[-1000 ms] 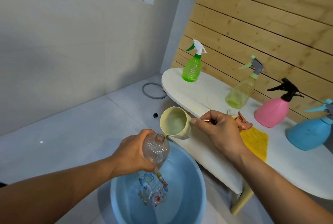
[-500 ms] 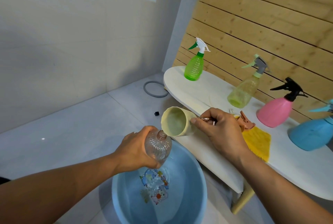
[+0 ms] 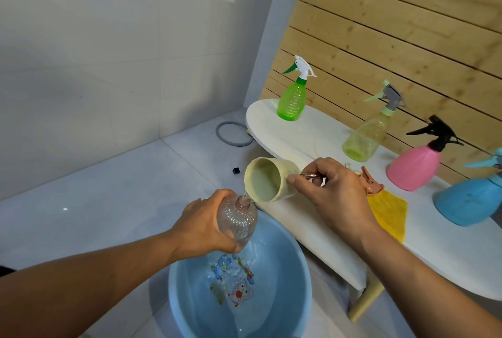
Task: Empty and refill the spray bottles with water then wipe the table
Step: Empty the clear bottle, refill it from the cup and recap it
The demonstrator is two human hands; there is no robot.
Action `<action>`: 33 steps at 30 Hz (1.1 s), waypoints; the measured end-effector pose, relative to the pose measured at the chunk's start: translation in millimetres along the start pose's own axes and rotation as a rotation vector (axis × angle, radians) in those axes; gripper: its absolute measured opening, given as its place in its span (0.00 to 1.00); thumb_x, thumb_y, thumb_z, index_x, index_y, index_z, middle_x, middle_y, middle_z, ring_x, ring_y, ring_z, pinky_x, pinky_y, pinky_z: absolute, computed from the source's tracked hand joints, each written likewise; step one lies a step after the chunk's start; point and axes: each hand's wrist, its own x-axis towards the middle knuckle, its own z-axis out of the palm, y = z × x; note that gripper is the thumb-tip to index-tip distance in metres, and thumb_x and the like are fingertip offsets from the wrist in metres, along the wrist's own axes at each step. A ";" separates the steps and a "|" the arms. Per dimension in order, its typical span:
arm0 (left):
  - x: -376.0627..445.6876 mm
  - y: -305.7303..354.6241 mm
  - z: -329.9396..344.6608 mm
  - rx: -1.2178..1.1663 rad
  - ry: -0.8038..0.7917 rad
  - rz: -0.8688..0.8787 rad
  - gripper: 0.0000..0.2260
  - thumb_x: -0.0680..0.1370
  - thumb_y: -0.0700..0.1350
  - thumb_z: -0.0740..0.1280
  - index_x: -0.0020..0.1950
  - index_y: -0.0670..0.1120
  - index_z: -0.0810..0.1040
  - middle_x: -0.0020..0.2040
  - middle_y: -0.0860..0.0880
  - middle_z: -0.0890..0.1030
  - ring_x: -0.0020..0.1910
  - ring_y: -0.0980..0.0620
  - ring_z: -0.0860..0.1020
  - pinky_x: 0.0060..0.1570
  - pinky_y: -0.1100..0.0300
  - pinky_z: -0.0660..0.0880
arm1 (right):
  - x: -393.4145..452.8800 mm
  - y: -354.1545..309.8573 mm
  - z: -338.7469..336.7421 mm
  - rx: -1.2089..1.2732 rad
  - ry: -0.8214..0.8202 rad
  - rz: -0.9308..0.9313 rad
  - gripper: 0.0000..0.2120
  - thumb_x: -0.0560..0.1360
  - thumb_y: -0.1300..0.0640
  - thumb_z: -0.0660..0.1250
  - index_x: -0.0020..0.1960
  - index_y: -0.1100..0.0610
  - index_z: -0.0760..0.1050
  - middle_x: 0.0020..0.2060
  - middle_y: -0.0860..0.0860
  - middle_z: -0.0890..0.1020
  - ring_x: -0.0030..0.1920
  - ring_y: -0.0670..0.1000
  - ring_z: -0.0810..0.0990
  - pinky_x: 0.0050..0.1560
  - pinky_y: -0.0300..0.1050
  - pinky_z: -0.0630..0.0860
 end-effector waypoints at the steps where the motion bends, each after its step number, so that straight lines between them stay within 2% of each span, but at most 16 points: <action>1: -0.1 0.2 -0.1 0.000 -0.002 -0.004 0.48 0.52 0.68 0.83 0.66 0.72 0.62 0.55 0.63 0.78 0.56 0.54 0.77 0.56 0.55 0.79 | -0.2 -0.2 -0.1 -0.003 0.001 -0.005 0.11 0.72 0.49 0.77 0.36 0.50 0.78 0.35 0.47 0.77 0.37 0.44 0.74 0.35 0.35 0.67; 24: -2.3 3.9 -0.7 -0.002 -0.025 0.000 0.48 0.53 0.66 0.84 0.68 0.69 0.64 0.58 0.63 0.78 0.58 0.53 0.77 0.59 0.51 0.79 | -2.8 -8.6 -3.0 -0.132 0.056 -0.154 0.09 0.73 0.52 0.77 0.40 0.54 0.80 0.35 0.45 0.76 0.40 0.45 0.75 0.37 0.30 0.64; 30: -2.0 3.5 -0.5 -0.005 -0.024 -0.009 0.48 0.53 0.65 0.84 0.68 0.69 0.64 0.57 0.62 0.78 0.58 0.53 0.77 0.59 0.50 0.79 | -5.0 -10.8 -3.7 -0.142 0.058 -0.181 0.08 0.73 0.52 0.77 0.41 0.55 0.81 0.36 0.45 0.76 0.38 0.44 0.75 0.37 0.33 0.65; 33: -2.3 3.4 -0.4 -0.006 -0.026 -0.011 0.48 0.53 0.66 0.84 0.68 0.69 0.64 0.57 0.62 0.78 0.58 0.52 0.77 0.59 0.50 0.79 | -6.1 -12.4 -4.1 -0.135 0.056 -0.195 0.08 0.73 0.53 0.77 0.42 0.56 0.82 0.36 0.46 0.77 0.38 0.45 0.75 0.38 0.39 0.68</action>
